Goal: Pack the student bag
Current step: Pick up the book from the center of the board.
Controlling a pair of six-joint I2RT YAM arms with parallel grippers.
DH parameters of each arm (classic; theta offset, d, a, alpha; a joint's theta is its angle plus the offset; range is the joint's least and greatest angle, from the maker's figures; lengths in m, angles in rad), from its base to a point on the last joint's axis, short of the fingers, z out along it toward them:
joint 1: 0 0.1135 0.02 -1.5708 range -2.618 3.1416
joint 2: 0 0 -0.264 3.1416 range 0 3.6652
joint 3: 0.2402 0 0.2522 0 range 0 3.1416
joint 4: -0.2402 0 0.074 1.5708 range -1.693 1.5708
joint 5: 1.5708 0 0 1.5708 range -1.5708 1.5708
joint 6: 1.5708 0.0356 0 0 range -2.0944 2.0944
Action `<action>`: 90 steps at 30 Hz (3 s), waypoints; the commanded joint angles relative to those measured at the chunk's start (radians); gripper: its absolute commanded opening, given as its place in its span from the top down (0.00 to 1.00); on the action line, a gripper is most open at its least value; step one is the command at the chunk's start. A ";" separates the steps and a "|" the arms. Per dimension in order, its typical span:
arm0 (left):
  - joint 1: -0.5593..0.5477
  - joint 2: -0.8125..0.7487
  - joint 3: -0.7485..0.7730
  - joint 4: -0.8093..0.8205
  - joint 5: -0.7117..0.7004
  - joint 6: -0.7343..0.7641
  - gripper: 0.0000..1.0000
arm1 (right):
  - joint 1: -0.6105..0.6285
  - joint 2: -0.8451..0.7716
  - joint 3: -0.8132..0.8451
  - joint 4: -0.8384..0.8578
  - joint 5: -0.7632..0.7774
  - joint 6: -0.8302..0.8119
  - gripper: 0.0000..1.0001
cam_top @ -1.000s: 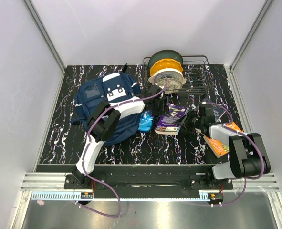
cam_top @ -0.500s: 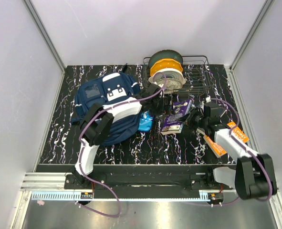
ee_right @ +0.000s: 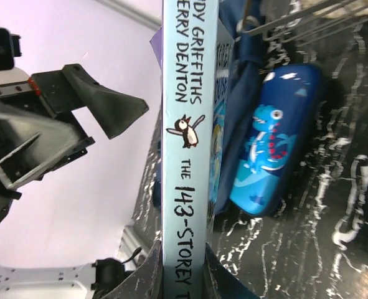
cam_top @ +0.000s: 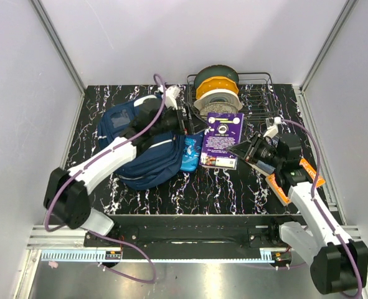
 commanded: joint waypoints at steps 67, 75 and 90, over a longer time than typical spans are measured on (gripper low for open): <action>0.155 -0.257 -0.299 0.339 0.172 -0.113 0.01 | 0.195 0.338 0.143 1.052 -0.364 0.507 1.00; 0.155 -0.168 -0.313 0.611 0.303 -0.262 0.01 | 0.195 0.437 0.121 1.348 -0.386 0.712 1.00; 0.155 -0.121 -0.287 0.847 0.384 -0.356 0.32 | 0.206 0.385 0.172 0.736 -0.435 0.358 1.00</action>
